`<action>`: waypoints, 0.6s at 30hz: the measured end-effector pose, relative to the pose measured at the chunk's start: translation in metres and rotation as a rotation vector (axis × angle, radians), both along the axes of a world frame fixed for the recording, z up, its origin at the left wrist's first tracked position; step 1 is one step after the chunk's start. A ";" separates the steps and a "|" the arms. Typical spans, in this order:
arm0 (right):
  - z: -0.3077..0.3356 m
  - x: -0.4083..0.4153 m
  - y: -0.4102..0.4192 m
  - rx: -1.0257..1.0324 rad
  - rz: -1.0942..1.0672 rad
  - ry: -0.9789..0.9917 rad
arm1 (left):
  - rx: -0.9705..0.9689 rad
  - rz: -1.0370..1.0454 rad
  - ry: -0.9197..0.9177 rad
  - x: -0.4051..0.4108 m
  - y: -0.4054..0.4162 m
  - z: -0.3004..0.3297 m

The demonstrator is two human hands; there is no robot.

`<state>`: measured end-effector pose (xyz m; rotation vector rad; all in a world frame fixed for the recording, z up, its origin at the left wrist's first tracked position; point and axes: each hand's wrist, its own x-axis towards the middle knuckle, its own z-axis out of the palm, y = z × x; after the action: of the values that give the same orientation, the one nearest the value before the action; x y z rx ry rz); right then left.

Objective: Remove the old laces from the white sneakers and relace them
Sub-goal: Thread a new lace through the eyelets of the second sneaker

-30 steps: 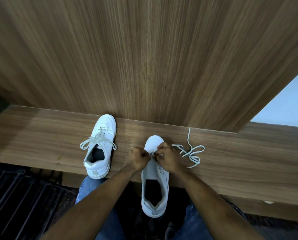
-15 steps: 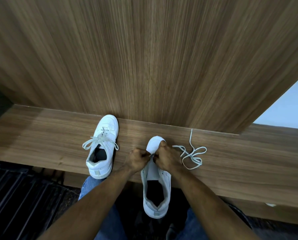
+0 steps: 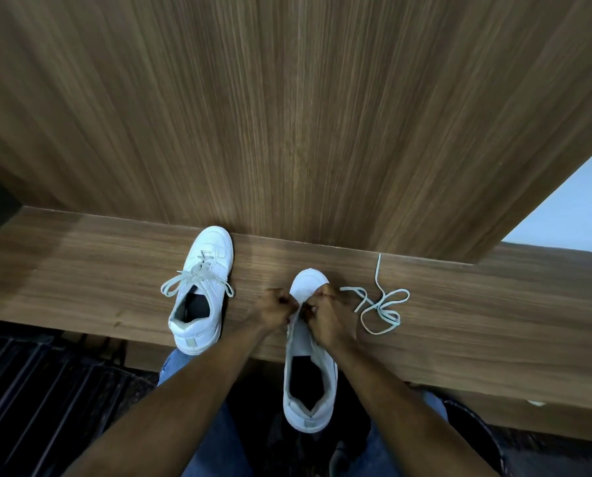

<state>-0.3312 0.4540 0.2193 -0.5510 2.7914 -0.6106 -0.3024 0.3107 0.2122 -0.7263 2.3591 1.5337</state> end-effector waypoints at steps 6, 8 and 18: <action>-0.001 -0.004 0.009 -0.054 -0.038 -0.039 | -0.143 0.018 0.001 -0.011 0.006 -0.003; -0.001 -0.005 0.013 -0.060 -0.026 -0.058 | -0.034 0.159 0.033 -0.010 0.005 0.004; -0.011 -0.010 0.022 -0.193 -0.003 -0.096 | 0.874 1.031 0.445 -0.042 -0.066 0.075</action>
<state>-0.3410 0.4762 0.2086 -0.5390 2.6602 -0.8897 -0.3441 0.2446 0.2868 -1.5313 1.1321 3.0469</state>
